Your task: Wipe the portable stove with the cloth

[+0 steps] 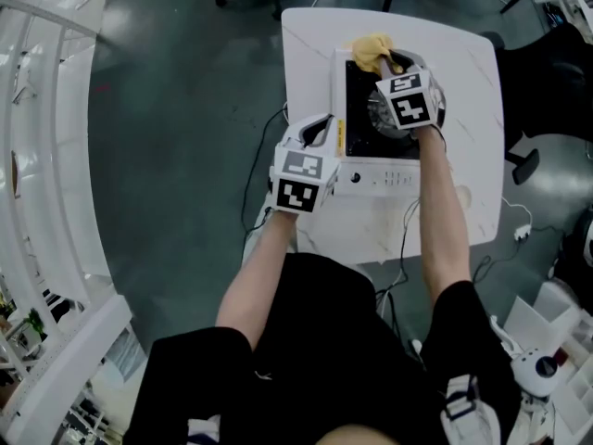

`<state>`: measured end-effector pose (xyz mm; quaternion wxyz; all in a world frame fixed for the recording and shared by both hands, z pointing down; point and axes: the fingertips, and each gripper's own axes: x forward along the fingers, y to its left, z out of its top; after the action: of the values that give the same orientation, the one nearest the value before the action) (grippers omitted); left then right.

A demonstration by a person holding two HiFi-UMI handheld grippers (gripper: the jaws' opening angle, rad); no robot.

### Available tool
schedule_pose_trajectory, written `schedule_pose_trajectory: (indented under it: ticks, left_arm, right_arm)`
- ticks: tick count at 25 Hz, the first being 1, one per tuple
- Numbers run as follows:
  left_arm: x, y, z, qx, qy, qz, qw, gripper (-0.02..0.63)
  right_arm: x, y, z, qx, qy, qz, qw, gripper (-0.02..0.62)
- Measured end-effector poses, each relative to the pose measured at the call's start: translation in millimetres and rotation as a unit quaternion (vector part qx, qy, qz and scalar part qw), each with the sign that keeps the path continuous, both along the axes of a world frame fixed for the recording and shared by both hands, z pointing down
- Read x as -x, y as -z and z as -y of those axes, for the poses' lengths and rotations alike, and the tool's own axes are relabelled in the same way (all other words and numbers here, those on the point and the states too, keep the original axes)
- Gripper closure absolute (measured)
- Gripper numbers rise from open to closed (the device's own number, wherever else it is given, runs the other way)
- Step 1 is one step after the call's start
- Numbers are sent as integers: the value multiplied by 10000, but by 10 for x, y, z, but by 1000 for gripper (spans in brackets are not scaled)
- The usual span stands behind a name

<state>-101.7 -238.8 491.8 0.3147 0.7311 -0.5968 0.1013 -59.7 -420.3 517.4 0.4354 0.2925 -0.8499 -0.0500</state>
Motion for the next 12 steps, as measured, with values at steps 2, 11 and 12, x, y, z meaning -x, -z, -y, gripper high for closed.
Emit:
schedule_pose_trajectory:
  ticks: [2, 11, 12]
  left_arm:
    - [31, 7, -14, 4, 54, 14, 10000, 612]
    - [122, 25, -132, 19, 255, 32, 9997, 612]
    - [109, 32, -132, 7, 250, 35, 9997, 612]
  right_arm:
    - [146, 30, -84, 39, 183, 169, 9997, 561]
    - [495, 333, -614, 238, 1147, 835, 9896, 561]
    - [467, 265, -688, 301, 1255, 695, 9892, 561]
